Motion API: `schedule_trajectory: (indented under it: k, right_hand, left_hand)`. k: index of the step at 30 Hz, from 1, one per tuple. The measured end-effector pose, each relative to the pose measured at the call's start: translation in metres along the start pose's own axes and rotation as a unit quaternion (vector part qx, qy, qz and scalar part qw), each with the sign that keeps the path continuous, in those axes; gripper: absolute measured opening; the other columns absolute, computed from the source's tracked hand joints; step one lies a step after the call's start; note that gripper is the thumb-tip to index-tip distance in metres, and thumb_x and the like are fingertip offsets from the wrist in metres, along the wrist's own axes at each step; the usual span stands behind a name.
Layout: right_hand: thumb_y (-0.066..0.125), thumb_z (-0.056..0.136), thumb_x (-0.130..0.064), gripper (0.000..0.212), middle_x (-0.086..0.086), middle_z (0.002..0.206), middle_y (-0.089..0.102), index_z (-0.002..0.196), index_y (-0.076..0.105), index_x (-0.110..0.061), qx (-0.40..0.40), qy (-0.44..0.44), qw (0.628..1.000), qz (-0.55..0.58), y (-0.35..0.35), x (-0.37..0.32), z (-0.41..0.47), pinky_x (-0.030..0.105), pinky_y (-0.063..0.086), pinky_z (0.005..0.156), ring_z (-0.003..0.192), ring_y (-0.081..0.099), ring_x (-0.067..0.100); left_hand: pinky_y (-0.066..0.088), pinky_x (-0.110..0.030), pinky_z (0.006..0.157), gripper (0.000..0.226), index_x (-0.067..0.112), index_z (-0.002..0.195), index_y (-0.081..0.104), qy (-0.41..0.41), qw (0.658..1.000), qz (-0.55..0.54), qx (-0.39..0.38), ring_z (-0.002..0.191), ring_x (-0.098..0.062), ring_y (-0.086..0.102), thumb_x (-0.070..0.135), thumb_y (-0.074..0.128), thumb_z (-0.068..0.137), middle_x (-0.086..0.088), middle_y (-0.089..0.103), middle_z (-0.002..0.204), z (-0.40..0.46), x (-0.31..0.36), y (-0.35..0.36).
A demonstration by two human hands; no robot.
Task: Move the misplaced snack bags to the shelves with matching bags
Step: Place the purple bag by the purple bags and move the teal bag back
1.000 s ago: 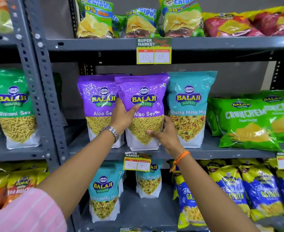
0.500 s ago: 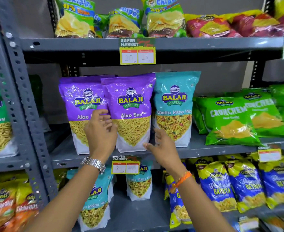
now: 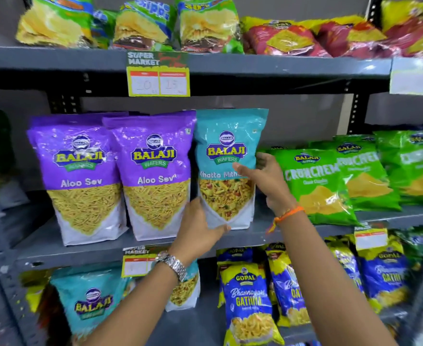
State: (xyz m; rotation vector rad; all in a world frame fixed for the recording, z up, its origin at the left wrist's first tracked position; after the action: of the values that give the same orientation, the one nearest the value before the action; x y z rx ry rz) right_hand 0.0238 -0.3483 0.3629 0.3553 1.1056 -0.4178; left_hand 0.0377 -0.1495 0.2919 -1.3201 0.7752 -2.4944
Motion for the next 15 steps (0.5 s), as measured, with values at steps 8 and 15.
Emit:
schedule_trajectory:
  k: [8,15]
  right_hand:
    - [0.090,0.068,-0.005,0.056,0.014,0.116,0.077,0.120,0.068,-0.001,-0.116,0.023,0.993,0.017,0.018,0.014,0.028,0.041,0.060,0.091,0.106,0.075,0.028]
    - [0.090,0.064,-0.003,0.043,0.000,0.095,0.082,0.103,0.073,-0.010,-0.085,0.000,0.996,0.032,-0.011,0.006,0.017,0.031,0.062,0.076,0.089,0.078,0.017]
  left_hand:
    - [0.055,-0.034,0.096,0.087,0.015,0.126,0.058,-0.041,0.996,-0.003,0.079,0.116,-0.019,0.066,0.053,0.087,0.053,-0.002,0.067,0.124,0.030,-0.008,0.014]
    - [0.046,-0.024,0.091,0.091,0.013,0.130,0.050,-0.034,0.997,-0.043,0.049,0.119,-0.019,0.063,0.040,0.096,0.057,-0.003,0.066,0.129,0.024,0.000,0.026]
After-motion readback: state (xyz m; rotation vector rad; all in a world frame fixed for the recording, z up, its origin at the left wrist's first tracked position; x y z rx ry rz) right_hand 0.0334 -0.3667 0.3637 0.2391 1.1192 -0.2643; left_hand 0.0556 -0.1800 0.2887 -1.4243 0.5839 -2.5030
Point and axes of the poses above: each hand's wrist, its own z-axis towards the middle knuckle, its own y-axis out of the palm, x = y × z, the point moved 8 cm from there along z, towards the middle knuckle
